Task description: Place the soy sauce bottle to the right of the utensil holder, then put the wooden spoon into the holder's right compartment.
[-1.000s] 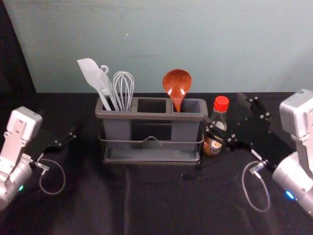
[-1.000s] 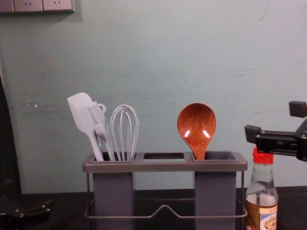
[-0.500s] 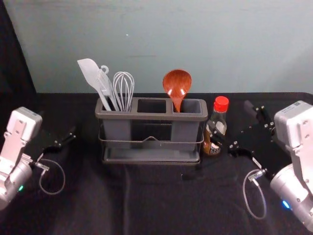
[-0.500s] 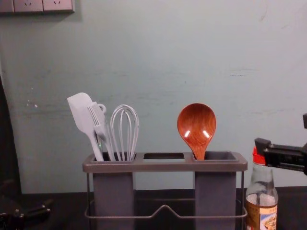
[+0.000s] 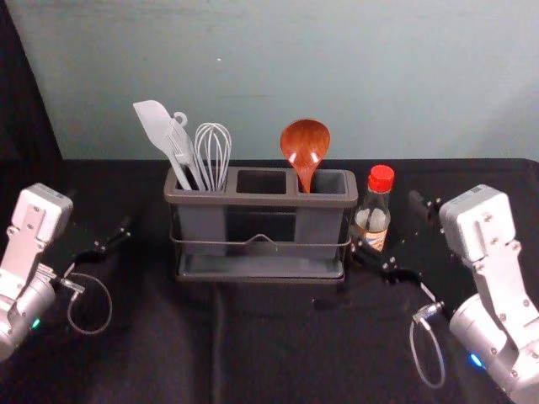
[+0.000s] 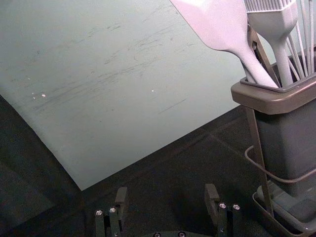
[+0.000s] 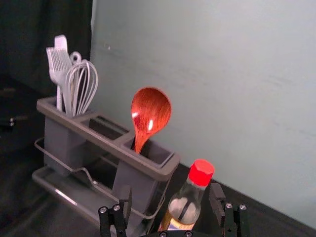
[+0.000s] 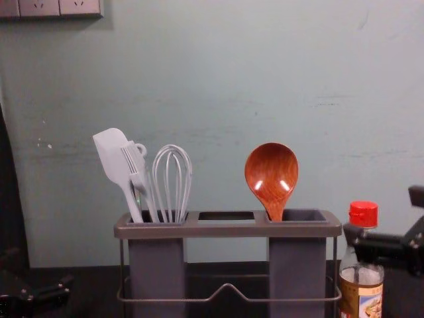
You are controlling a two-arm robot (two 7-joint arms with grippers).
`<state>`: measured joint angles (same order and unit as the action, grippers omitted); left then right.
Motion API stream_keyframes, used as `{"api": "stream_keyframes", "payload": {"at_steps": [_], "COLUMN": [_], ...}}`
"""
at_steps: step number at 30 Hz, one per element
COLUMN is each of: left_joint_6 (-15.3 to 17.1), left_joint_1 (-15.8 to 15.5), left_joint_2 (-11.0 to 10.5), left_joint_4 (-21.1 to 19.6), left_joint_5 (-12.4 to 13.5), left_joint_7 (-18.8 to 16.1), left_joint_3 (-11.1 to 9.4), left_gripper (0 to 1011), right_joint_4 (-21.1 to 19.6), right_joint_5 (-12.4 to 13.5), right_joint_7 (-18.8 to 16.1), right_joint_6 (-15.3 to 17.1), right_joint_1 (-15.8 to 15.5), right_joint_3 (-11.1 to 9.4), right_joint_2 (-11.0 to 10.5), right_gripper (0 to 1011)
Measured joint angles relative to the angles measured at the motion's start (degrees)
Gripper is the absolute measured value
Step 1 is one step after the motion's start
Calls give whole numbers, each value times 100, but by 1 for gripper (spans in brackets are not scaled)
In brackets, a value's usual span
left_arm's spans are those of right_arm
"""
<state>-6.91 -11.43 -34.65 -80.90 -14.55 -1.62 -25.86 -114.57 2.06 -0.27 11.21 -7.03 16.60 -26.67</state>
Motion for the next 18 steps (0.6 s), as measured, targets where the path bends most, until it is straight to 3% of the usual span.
{"api": "stream_keyframes", "payload": {"at_steps": [10,18], "left_joint_6": [0,0], "left_joint_1": [0,0], "left_joint_2": [0,0], "left_joint_4": [0,0], "left_joint_5": [0,0], "left_joint_7": [0,0], "left_joint_3": [0,0], "left_gripper": [1011,1012], "right_joint_4": [69,0], "right_joint_5": [-58,-210], "right_joint_7": [-153,81], "right_joint_6": [223,218], "right_joint_1": [-3,-216], "right_joint_3": [-62,-200], "right_joint_2": [153,371], "right_gripper": [1004,1004]}}
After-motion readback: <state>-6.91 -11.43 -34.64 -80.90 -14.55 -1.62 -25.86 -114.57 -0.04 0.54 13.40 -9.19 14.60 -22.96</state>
